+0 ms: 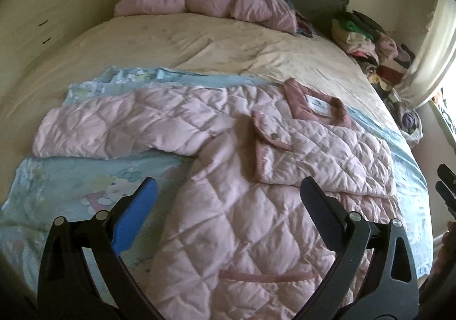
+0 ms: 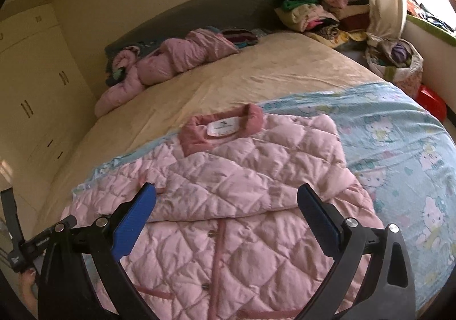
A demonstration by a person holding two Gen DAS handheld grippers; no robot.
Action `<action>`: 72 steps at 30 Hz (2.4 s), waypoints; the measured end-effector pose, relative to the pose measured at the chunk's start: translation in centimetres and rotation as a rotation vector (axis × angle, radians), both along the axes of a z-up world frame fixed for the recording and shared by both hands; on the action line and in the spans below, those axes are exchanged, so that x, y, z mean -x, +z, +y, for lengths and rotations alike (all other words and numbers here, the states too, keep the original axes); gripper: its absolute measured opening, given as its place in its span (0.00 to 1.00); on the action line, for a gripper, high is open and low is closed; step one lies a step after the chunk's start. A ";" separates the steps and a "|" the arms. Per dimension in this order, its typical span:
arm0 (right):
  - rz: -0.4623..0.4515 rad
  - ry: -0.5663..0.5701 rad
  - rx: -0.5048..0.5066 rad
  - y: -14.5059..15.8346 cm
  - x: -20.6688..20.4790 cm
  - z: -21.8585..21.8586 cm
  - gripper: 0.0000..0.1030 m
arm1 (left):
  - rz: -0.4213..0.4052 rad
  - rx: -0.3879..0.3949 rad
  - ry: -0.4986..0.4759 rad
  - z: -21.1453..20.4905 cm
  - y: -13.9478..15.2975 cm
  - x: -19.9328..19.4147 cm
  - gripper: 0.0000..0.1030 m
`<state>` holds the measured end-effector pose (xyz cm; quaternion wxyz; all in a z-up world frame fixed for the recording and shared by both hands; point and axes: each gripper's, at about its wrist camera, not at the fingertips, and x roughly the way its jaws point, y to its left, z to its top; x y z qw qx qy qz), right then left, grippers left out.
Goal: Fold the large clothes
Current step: 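Move the left gripper to the other jacket sleeve, then grasp the other sleeve near its cuff with the left gripper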
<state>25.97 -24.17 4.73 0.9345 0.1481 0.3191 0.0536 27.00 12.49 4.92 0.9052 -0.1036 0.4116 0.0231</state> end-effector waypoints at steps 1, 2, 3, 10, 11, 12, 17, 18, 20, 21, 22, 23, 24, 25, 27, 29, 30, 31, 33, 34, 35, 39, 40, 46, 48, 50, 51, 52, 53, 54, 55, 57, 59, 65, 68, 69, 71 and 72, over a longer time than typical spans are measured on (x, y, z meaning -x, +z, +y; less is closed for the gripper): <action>-0.005 0.010 0.010 0.2 -0.1 0.6 0.96 | 0.001 0.000 0.013 0.6 0.0 0.2 0.91; -0.011 0.015 0.021 0.4 -0.3 1.1 0.96 | 0.002 0.002 0.025 1.2 0.0 0.3 0.91; -0.016 0.004 0.043 0.5 -0.3 1.7 0.96 | 0.003 0.004 0.033 1.7 0.0 0.4 0.91; -0.057 -0.011 0.168 0.7 -0.9 5.1 0.96 | -0.023 0.006 0.115 6.3 -0.3 1.7 0.91; -0.060 -0.005 0.161 0.7 -1.1 5.4 0.96 | -0.023 0.005 0.126 6.8 -0.5 1.8 0.91; -0.063 0.001 0.150 0.7 -1.3 5.8 0.96 | -0.026 0.006 0.139 7.4 -0.7 2.1 0.91; -0.073 0.013 0.180 0.4 -2.3 8.2 0.96 | -0.039 0.024 0.193 10.1 -1.9 3.1 0.91; -0.074 0.014 0.187 0.4 -2.4 8.6 0.96 | -0.032 0.027 0.203 10.7 -2.3 3.1 0.91; -0.074 0.023 0.193 0.2 -2.9 9.6 0.96 | -0.027 0.034 0.216 11.7 -2.8 3.2 0.91; -0.073 0.029 0.193 0.1 -3.0 10.0 0.96 | -0.028 0.034 0.223 12.1 -3.0 3.2 0.91; -0.072 0.038 0.196 0.0 -3.2 10.7 0.96 | -0.026 0.035 0.234 12.6 -3.3 3.3 0.91; -0.070 0.045 0.198 -0.1 -3.4 11.2 0.96 | -0.024 0.039 0.239 12.9 -3.5 3.3 0.91; -0.069 0.051 0.198 -0.2 -3.5 11.5 0.96 | -0.020 0.047 0.242 13.4 -3.9 3.2 0.91; -0.069 0.062 0.199 -0.3 -3.6 12.1 0.96 | -0.013 0.055 0.247 13.8 -4.3 3.1 0.91; -0.063 0.079 0.198 -0.5 -4.0 13.1 0.96 | -0.004 0.064 0.260 14.5 -4.9 3.0 0.91; -0.062 0.095 0.192 -0.7 -4.3 14.0 0.96 | 0.004 0.074 0.273 15.3 -5.4 2.8 0.91; -0.062 0.104 0.189 -0.8 -4.5 14.5 0.96 | 0.009 0.079 0.281 15.7 -5.6 2.7 0.91; -0.062 0.109 0.189 -0.9 -4.6 14.9 0.96 | 0.012 0.087 0.289 16.2 -5.8 2.6 0.91; -0.060 0.128 0.180 -1.1 -4.9 15.8 0.96 | 0.011 0.101 0.303 17.0 -6.1 2.5 0.91; -0.060 0.134 0.182 -1.2 -4.9 16.2 0.96 | 0.015 0.110 0.309 17.5 -6.3 2.4 0.91; -0.061 0.144 0.186 -1.2 -5.0 16.7 0.96 | 0.018 0.120 0.312 17.8 -6.5 2.4 0.91; -0.056 0.188 0.183 -1.7 -5.5 18.8 0.96 | 0.043 0.172 0.342 19.8 -7.8 1.9 0.91; -0.056 0.194 0.185 -1.8 -5.6 19.2 0.96 | 0.048 0.176 0.354 20.3 -8.1 1.8 0.91; -0.032 0.264 0.198 -2.9 -6.2 22.3 0.96 | 0.055 0.245 0.417 23.2 -9.5 1.6 0.91; -0.027 0.296 0.203 -3.4 -6.1 23.5 0.96 | 0.058 0.270 0.443 24.3 -10.2 1.6 0.91; -0.021 0.322 0.204 -4.0 -5.9 24.5 0.96 | 0.058 0.306 0.470 25.4 -11.0 1.5 0.91; -0.013 0.334 0.198 -4.3 -5.9 25.0 0.96 | 0.056 0.324 0.478 25.8 -11.3 1.5 0.91; -0.008 0.340 0.195 -4.5 -5.9 25.2 0.96 | 0.052 0.341 0.487 26.2 -11.6 1.5 0.91; -0.001 0.348 0.192 -4.9 -5.8 25.7 0.96 | 0.051 0.352 0.495 26.6 -12.0 1.5 0.91; 0.004 0.355 0.189 -5.2 -5.7 25.9 0.96 | 0.053 0.364 0.502 26.9 -12.3 1.4 0.91; 0.011 0.360 0.184 -5.5 -5.7 26.2 0.96 | 0.052 0.385 0.509 27.2 -12.7 1.4 0.91; 0.024 0.370 0.177 -6.2 -5.7 26.7 0.96 | 0.052 0.411 0.517 27.7 -13.2 1.4 0.91; 0.042 0.379 0.172 -6.9 -5.6 27.2 0.96 | 0.049 0.420 0.525 28.1 -13.8 1.3 0.91; 0.069 0.411 0.164 -7.8 -5.0 27.8 0.96 | 0.013 0.487 0.564 29.2 -15.4 0.3 0.91; 0.077 0.417 0.169 -8.0 -4.7 27.6 0.96 | -0.003 0.484 0.580 30.0 -15.4 -0.4 0.86; 0.079 0.418 0.167 -8.0 -4.7 27.5 0.96 | -0.008 0.482 0.590 30.3 -15.4 -0.6 0.83; 0.087 0.408 0.164 -8.2 -4.5 27.0 0.96 | -0.025 0.484 0.612 31.1 -15.6 -1.0 0.74; 0.088 0.403 0.160 -8.2 -4.4 26.6 0.96 | -0.031 0.481 0.616 31.3 -15.7 -1.3 0.70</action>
